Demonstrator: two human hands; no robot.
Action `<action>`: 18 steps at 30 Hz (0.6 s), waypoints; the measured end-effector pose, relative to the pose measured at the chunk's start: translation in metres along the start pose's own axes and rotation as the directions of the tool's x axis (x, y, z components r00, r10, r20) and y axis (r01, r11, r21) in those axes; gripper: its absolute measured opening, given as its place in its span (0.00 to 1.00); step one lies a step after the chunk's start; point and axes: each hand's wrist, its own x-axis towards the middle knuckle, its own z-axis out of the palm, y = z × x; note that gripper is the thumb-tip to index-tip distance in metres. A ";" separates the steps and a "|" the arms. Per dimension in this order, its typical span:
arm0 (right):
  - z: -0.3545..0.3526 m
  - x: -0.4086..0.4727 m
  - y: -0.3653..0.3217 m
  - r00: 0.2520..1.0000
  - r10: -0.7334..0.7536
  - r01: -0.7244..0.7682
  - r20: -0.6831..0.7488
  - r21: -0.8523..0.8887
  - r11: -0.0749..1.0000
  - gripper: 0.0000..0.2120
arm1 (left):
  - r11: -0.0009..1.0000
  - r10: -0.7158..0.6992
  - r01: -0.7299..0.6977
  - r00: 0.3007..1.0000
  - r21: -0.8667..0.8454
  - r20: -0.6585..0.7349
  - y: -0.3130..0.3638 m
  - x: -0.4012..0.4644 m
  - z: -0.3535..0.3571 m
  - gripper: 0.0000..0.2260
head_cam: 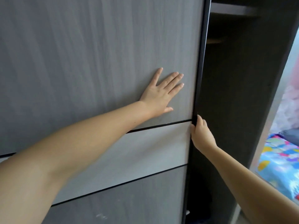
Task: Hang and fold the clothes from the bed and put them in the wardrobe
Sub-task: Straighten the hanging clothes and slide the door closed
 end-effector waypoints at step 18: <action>-0.004 0.024 0.013 0.999 0.054 -0.051 -0.002 0.306 0.951 0.48 | 1.000 -0.011 0.011 1.000 0.010 0.026 0.043 0.091 -0.011 0.49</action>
